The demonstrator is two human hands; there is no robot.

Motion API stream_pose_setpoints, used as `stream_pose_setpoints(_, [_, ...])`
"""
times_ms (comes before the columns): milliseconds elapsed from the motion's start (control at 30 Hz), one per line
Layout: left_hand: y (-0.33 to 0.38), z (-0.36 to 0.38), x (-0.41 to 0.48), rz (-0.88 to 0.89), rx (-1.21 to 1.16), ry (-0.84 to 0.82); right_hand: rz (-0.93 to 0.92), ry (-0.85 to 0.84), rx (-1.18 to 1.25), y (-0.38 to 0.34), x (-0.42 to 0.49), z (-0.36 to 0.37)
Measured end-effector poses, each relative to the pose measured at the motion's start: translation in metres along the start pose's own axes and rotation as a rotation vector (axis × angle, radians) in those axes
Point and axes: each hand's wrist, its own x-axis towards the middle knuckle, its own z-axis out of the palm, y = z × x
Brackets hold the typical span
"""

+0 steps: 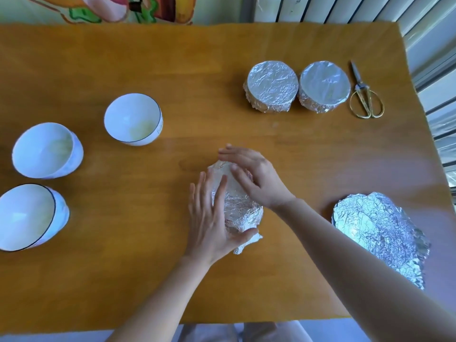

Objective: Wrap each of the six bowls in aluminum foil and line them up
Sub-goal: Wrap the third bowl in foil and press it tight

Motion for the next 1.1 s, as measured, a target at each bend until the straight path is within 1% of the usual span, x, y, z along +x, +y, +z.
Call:
stream_pose_setpoints(33, [-0.001, 0.002, 0.002, 0.003, 0.013, 0.002, -0.018, -0.054, -0.019, 0.004, 0.003, 0.006])
stream_pose_setpoints(100, [-0.004, 0.005, 0.005, 0.005, 0.038, -0.005, 0.009, -0.092, -0.036, 0.013, 0.003, 0.016])
stream_pose_setpoints(233, [-0.010, 0.007, 0.007, 0.003, 0.064, -0.041, 0.129, -0.055, 0.001, 0.018, 0.002, 0.022])
stream_pose_setpoints(533, [-0.011, 0.005, 0.009, -0.012, 0.064, -0.090, 0.330, -0.083, 0.090, 0.022, 0.002, 0.019])
stream_pose_setpoints(633, [-0.009, 0.004, 0.009, -0.019, 0.083, -0.110, 0.403, -0.131, 0.122, 0.024, 0.002, 0.020])
stream_pose_setpoints(733, [-0.009, 0.002, 0.010, -0.015, 0.111, -0.136, 0.430, -0.158, 0.147, 0.022, 0.002, 0.016])
stream_pose_setpoints(833, [-0.006, -0.003, 0.010, 0.016, 0.146, -0.146, 0.410, -0.093, 0.112, 0.018, 0.000, 0.012])
stream_pose_setpoints(900, [-0.003, -0.010, 0.009, 0.039, 0.157, -0.135, 0.412, -0.007, 0.085, 0.016, -0.005, 0.007])
stream_pose_setpoints(1000, [0.004, -0.021, 0.010, 0.088, 0.158, -0.124, 0.398, 0.116, 0.131, 0.011, -0.017, -0.003])
stream_pose_setpoints(1100, [0.014, -0.024, 0.022, 0.141, 0.224, -0.195, 0.389, 0.167, 0.133, 0.008, -0.032, -0.007])
